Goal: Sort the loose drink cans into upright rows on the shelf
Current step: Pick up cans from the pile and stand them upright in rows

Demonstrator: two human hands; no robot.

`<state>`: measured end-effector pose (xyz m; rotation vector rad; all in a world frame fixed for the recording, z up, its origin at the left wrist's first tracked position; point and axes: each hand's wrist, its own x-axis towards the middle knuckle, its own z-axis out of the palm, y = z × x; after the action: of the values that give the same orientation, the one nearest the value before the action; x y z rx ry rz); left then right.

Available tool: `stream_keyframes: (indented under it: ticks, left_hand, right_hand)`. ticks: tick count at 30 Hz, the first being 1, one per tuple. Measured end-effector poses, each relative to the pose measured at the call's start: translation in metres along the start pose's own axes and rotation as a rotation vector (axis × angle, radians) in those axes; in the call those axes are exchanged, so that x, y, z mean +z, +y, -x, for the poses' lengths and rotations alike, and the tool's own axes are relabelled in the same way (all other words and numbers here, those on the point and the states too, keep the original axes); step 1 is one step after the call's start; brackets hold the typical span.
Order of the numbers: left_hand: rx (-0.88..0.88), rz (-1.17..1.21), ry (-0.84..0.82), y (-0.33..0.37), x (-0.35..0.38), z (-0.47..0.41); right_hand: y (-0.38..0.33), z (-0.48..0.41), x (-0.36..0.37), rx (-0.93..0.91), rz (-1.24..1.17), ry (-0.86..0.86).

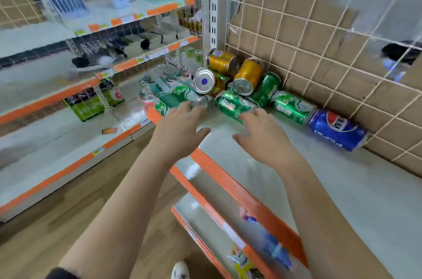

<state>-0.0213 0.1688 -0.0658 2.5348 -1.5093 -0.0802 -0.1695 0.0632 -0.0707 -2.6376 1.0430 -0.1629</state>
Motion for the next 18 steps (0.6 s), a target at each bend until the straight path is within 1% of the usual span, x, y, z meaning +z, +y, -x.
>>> stream_keyframes:
  ticks: [3, 5, 9, 13, 18]
  left_hand:
    - [0.064, -0.013, -0.017, -0.03, -0.007, -0.031]
    - [0.107, -0.002, 0.008, -0.043, -0.009, -0.048]
    - [0.145, 0.022, -0.007, -0.061, -0.013, -0.079]
    - [0.205, 0.057, -0.002, -0.063, -0.01, -0.112]
    - [0.258, 0.078, -0.029, -0.047, -0.001, -0.148]
  right_hand:
    - [-0.023, -0.033, 0.002, 0.114, -0.03, 0.06]
    - [-0.031, -0.05, 0.001, 0.174, -0.067, 0.147]
    - [-0.036, -0.076, 0.003, 0.323, -0.157, 0.29]
    - [-0.031, -0.104, 0.004, 0.436, -0.112, 0.297]
    - [-0.026, -0.132, 0.008, 0.483, -0.062, 0.246]
